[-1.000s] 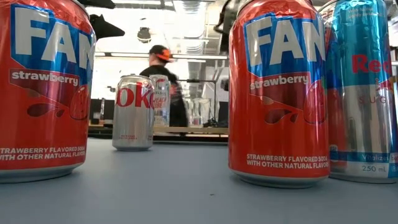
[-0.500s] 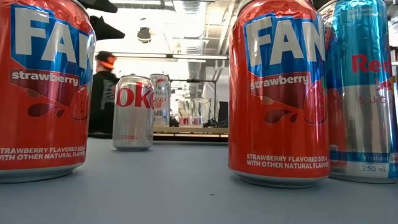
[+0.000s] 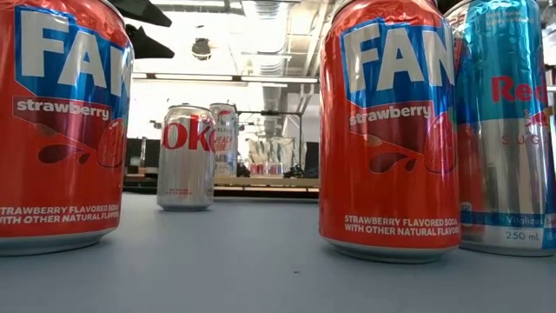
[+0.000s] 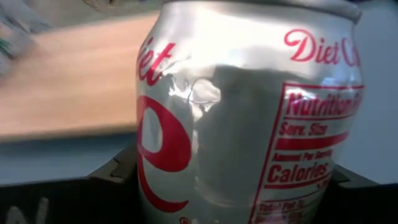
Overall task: Place canned beverage on shelf
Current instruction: Move the middle silver soda can to the middle right of the table
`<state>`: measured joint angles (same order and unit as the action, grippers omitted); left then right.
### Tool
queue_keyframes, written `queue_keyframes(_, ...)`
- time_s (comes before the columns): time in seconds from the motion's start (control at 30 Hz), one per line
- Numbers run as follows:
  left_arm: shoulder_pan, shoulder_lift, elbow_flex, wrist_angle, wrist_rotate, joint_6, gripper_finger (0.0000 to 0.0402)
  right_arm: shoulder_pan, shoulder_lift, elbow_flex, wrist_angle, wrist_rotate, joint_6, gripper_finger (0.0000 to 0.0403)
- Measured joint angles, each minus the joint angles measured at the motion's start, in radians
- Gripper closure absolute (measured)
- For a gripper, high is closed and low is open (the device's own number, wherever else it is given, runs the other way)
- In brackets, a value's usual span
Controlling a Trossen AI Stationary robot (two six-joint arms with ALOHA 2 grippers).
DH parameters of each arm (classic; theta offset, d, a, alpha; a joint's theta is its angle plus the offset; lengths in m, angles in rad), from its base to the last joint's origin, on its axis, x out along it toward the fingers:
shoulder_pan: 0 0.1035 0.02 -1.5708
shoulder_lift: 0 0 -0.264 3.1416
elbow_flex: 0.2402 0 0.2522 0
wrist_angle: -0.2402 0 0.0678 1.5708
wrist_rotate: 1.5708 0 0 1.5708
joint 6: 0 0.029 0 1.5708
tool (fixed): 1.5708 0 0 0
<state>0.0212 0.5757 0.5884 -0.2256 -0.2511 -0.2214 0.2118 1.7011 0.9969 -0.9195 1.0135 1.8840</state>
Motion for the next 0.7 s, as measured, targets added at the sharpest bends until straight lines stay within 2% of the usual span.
queue_keyframes(0.17, 0.000, 0.000, 0.000, 0.000, -0.025, -0.001, 0.0050, 0.037, -0.098, 0.000, -0.089, 0.032, -0.007, 0.0134)
queue_keyframes(0.33, 0.000, 0.000, 0.000, 0.000, -0.026, -0.002, 0.0050, 0.122, -0.192, 0.000, -0.228, 0.043, 0.005, 0.0134)
queue_keyframes(0.53, 0.000, 0.000, 0.000, 0.004, -0.032, -0.007, 0.0050, 0.234, -0.232, -0.033, -0.421, 0.026, 0.163, 0.0134)
queue_keyframes(0.7, 0.000, 0.000, 0.000, 0.007, -0.054, -0.008, 0.0050, 0.317, -0.229, -0.134, -0.450, -0.023, 0.319, 0.0134)
